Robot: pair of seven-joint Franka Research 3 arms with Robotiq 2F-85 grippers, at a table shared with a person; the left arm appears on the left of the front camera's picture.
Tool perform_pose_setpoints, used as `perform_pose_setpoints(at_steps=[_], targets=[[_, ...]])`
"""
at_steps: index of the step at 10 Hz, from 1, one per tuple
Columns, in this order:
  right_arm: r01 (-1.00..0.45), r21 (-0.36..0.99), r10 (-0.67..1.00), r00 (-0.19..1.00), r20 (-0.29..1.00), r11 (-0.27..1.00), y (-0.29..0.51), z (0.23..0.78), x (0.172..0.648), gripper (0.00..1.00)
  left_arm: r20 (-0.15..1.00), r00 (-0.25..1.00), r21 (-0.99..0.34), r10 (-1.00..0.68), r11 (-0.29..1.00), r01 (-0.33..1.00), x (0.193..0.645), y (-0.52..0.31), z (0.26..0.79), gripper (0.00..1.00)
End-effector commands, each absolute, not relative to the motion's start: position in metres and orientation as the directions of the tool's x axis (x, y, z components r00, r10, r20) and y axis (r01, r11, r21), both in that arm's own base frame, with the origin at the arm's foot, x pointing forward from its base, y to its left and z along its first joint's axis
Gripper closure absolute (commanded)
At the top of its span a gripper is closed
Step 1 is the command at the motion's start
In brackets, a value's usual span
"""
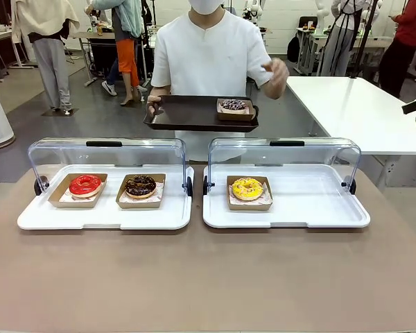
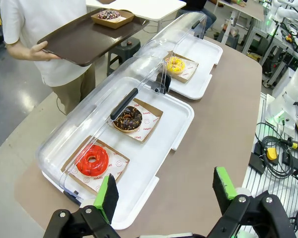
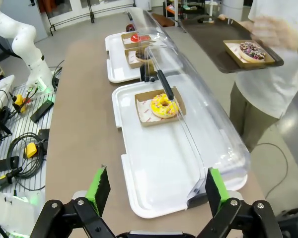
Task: Provide the desired donut to the person.
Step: Pick up and lift the Paper togo box containing the Donut pointed at by the person.
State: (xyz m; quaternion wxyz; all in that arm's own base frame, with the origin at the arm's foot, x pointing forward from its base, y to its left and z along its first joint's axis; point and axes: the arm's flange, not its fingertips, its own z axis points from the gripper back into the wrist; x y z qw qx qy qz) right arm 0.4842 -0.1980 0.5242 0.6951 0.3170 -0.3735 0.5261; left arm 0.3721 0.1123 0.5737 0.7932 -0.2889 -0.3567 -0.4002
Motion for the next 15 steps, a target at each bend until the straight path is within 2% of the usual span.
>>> perform_pose_setpoints(at_steps=[1, 15], targets=[[-0.968, 0.049, 0.483, 0.167, 0.86, 0.246, -0.1966, 0.5222, 0.4836, 0.0, 0.799, 0.424, -0.172, -0.427, 0.513, 0.841, 0.3731, 0.1113, 0.5744, 0.0], [-0.968, 0.049, 0.483, 0.167, 0.86, 0.246, -0.1966, 0.5222, 0.4836, 0.0, 0.799, 0.424, -0.172, -0.427, 0.513, 0.841, 0.3731, 0.1113, 0.5744, 0.0]])
